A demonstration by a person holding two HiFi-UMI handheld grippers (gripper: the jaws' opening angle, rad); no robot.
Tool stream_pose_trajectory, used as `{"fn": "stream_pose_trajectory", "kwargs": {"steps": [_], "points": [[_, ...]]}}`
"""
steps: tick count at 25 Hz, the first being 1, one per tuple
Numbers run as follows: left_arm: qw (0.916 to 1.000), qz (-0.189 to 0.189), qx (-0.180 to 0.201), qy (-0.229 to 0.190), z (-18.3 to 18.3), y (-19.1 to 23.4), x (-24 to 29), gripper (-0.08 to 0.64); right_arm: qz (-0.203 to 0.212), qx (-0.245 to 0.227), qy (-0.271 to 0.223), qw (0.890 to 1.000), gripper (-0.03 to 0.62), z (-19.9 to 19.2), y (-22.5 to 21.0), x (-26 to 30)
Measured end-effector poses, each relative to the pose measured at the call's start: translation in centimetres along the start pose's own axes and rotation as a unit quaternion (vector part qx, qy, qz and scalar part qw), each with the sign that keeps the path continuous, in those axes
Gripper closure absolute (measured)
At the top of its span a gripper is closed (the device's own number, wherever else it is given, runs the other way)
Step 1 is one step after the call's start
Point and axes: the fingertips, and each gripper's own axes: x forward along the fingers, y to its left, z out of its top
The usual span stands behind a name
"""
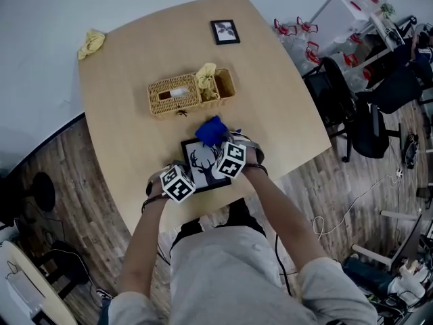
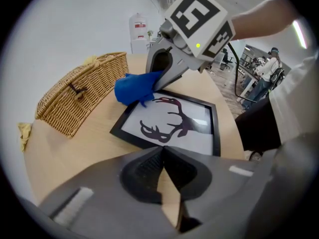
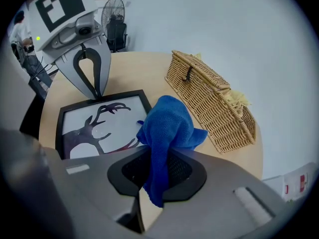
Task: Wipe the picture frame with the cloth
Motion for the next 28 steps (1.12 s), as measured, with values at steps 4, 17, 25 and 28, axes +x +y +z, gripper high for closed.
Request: {"fn": "stream_pose_trajectory", "kwargs": {"steps": [4,17,25,28], "points": [[1.0000,0.001,-0.001,0.000,0.0,0.0,0.0,0.506,0.001,0.006,-0.003,1.000,0.541,-0.5,0.8,-0.3],[1.0000,-0.004,0.001,0.006,-0.1,-0.1,0.1,0.506,0.017,0.005,-0.023,1.000,0.541,-1.7,4.9,-2.0],[1.0000,-0.005,0.000,0.000,0.3,0.0,-0.1,0.506,0.033,0.012,-0.033,0.999,0.541,-2.5,7.9,-3.2],[1.0000,-0.004,0.001,0.002,0.1,-0.1,0.0,0.506,0.042,0.020,-0.037,0.998,0.540,-3.1,9.0,-3.7]]}}
